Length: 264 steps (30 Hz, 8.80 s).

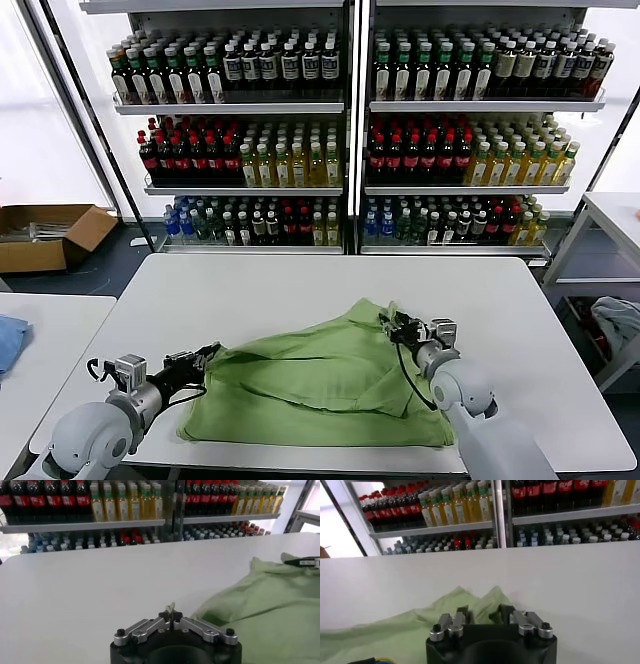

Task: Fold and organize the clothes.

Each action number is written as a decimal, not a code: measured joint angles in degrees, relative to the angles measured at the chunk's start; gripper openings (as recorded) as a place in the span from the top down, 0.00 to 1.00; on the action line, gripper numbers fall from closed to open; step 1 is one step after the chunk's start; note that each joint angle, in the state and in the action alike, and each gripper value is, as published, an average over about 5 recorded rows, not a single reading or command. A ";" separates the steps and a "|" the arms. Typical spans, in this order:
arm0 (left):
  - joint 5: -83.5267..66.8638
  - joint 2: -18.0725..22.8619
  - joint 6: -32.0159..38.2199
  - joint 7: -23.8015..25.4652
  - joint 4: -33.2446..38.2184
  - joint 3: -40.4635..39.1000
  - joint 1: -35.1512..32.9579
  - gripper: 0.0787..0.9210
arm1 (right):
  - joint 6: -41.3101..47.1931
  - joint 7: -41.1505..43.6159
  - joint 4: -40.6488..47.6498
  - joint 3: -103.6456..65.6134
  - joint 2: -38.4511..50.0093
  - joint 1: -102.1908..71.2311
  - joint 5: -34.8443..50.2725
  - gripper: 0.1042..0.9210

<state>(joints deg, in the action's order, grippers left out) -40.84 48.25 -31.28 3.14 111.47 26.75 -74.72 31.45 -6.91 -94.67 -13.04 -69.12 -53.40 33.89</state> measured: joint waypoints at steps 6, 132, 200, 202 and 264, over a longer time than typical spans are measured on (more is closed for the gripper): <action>0.05 0.01 0.13 0.13 -0.09 0.11 -0.05 0.99 | 0.01 -0.22 0.38 0.29 -0.25 0.57 0.30 0.89; 6.69 6.05 9.66 -16.93 -1.37 17.26 -14.65 0.98 | -17.25 8.41 -26.77 -30.94 5.90 -33.29 -4.93 0.12; 1.05 16.61 -1.44 -18.09 16.54 -12.15 -6.27 0.52 | -16.98 8.42 -29.55 -27.52 2.57 -36.47 -9.46 0.12; -0.10 16.40 -1.46 -17.74 17.21 -11.10 -6.14 0.45 | -17.00 8.53 -29.52 -27.52 2.64 -36.57 -9.47 0.12; 5.07 15.58 3.88 -10.71 -0.11 5.30 -8.75 0.96 | -17.31 8.39 -30.60 -27.28 2.00 -36.98 -9.21 0.12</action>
<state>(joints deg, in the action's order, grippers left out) -35.77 63.82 -27.40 -7.57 111.35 32.05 -83.47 14.13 1.48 -125.28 -40.32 -67.13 -90.39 24.68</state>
